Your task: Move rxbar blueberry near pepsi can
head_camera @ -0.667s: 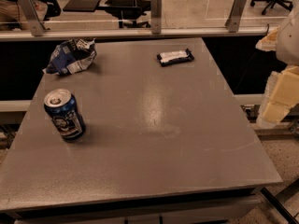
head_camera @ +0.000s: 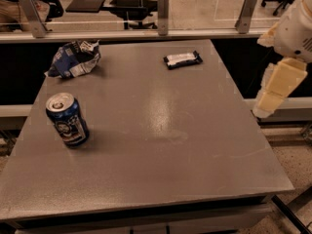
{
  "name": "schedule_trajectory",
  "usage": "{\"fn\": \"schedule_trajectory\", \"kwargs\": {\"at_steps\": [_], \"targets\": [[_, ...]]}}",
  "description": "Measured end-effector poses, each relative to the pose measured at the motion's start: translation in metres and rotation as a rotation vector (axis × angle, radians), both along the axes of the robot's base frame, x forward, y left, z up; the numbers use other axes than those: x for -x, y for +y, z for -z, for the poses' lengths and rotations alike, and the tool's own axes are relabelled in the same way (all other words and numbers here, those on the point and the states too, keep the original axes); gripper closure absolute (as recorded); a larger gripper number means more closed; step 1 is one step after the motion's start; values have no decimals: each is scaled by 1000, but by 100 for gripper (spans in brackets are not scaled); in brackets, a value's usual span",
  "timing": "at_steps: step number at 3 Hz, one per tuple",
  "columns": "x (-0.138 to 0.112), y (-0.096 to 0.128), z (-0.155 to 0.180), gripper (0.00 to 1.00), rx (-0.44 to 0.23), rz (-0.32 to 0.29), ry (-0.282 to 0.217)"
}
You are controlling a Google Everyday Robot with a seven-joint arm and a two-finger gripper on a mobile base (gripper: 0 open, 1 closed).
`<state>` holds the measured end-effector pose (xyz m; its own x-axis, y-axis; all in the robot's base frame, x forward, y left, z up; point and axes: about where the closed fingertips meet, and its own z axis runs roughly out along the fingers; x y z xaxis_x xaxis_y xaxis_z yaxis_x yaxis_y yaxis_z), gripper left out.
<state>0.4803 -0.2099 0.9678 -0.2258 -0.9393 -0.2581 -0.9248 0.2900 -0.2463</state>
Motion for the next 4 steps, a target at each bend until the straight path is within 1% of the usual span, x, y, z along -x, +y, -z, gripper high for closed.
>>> {"fn": "schedule_trajectory", "kwargs": {"at_steps": [1,2,4], "targets": [[-41,4,11,0,-48,4,-6],[-93,12,25,0,-85,2,-20],[-192,32,65,0,-147,-11,11]]}}
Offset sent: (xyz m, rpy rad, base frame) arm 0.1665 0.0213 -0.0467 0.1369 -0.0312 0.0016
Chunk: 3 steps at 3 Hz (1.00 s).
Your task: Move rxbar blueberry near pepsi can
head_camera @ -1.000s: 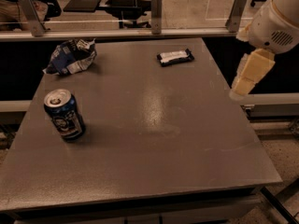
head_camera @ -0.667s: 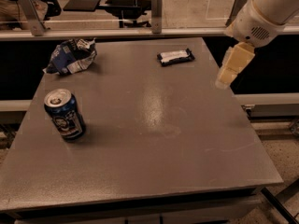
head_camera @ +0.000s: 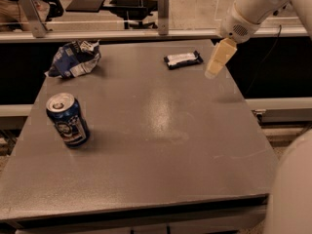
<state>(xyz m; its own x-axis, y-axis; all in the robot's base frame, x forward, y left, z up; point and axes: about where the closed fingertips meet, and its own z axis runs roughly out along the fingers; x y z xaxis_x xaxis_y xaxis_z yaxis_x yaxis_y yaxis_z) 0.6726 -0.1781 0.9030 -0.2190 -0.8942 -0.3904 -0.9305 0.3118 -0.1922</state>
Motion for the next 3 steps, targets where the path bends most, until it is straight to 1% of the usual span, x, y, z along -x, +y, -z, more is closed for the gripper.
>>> {"fn": "schedule_trajectory", "kwargs": {"at_steps": [1,2,3], "targets": [[-34,9,17,0,-31,0,15],[-59,14,34,0,-56,8,29],[-78,20,49,0,-65,27,37]]}}
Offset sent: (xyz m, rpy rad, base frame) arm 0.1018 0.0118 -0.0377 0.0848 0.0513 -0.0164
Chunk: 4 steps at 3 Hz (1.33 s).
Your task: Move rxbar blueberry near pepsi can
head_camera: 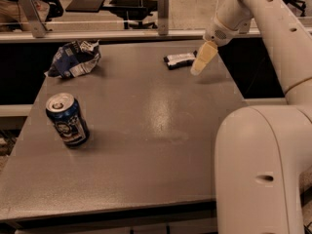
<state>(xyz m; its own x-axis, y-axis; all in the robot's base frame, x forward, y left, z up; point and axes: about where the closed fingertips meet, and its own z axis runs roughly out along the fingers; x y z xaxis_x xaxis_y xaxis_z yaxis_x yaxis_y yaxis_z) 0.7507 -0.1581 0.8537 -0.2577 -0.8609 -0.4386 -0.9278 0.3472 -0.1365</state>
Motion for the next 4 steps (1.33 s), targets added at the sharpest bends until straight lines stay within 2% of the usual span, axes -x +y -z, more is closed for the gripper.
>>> {"fn": "schedule_trajectory", "kwargs": {"at_steps": [2,3,4], "targets": [[-27,7,26,0,-20,64,24],[-32,8,31,0,-28,85,32],[-32,14,31,18,-32,87,45]]}}
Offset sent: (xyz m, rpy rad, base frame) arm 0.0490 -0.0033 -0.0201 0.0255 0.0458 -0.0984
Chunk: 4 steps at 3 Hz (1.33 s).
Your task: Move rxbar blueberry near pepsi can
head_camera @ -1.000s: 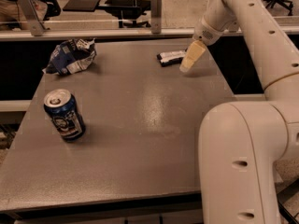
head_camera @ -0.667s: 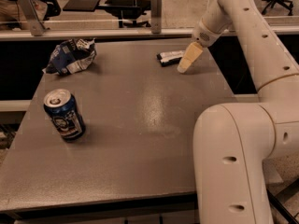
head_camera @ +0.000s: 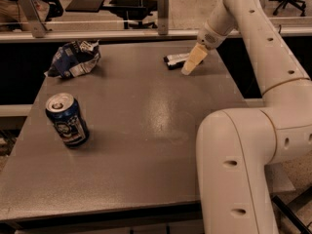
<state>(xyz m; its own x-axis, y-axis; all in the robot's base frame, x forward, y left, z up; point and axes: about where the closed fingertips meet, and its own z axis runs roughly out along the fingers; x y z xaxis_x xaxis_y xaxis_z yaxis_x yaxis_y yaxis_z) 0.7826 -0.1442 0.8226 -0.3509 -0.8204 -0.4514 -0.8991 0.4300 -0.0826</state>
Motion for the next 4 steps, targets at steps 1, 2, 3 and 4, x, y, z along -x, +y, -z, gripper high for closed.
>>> {"fn": "schedule_trajectory", "kwargs": {"at_steps": [1,2,3,4], "targets": [[3,6,-1,41,-5,-9,15],[3,7,-4,64,-6,-11,18],[4,8,-10,88,-6,-11,18],[5,8,-10,100,-6,-11,17]]}}
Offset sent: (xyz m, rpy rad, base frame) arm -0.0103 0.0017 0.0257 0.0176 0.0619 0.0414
